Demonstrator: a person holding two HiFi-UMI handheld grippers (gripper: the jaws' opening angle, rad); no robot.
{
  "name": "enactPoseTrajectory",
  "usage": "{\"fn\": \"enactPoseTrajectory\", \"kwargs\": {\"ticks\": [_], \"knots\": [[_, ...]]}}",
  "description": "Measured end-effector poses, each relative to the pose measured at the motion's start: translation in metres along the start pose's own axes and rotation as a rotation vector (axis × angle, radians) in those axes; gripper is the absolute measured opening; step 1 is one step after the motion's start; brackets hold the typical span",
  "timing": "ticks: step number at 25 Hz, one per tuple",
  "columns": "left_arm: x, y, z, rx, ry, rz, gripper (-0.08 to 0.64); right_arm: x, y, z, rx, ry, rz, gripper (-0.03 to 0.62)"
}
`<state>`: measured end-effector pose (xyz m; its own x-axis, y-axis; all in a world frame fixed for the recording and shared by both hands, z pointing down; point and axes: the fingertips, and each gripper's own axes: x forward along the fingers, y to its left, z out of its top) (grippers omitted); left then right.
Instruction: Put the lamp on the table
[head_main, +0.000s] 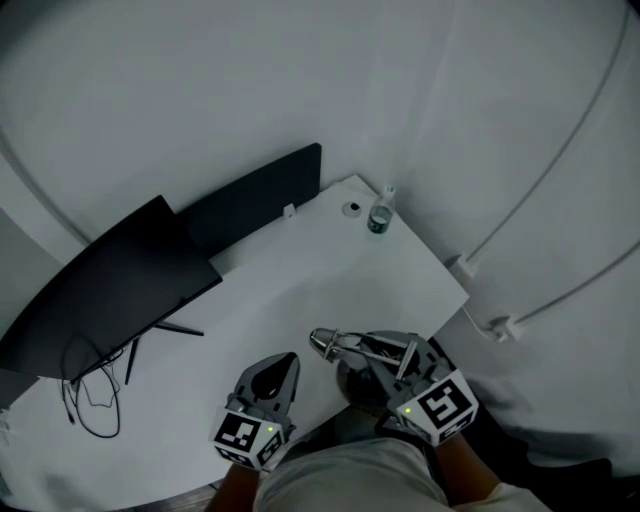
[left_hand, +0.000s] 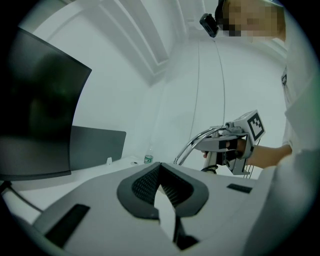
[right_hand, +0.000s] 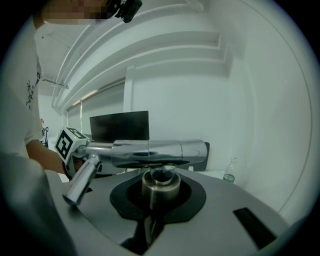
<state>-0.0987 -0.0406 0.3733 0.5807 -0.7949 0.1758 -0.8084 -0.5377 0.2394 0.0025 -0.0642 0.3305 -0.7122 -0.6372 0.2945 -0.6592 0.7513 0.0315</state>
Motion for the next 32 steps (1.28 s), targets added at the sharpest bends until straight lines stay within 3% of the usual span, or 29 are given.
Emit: {"fn": "enactPoseTrajectory", "kwargs": {"ticks": [22,32], "knots": [[0.042,0.055,0.011,-0.056,0.008,0.147,0.002,0.083,-0.056,0.015,-0.022,0.007,0.101,0.043],[0.063,0.089,0.009,-0.034,0.004,0.187,0.002,0.14,-0.072,0.022,-0.05,-0.021,0.164,0.043]]}}
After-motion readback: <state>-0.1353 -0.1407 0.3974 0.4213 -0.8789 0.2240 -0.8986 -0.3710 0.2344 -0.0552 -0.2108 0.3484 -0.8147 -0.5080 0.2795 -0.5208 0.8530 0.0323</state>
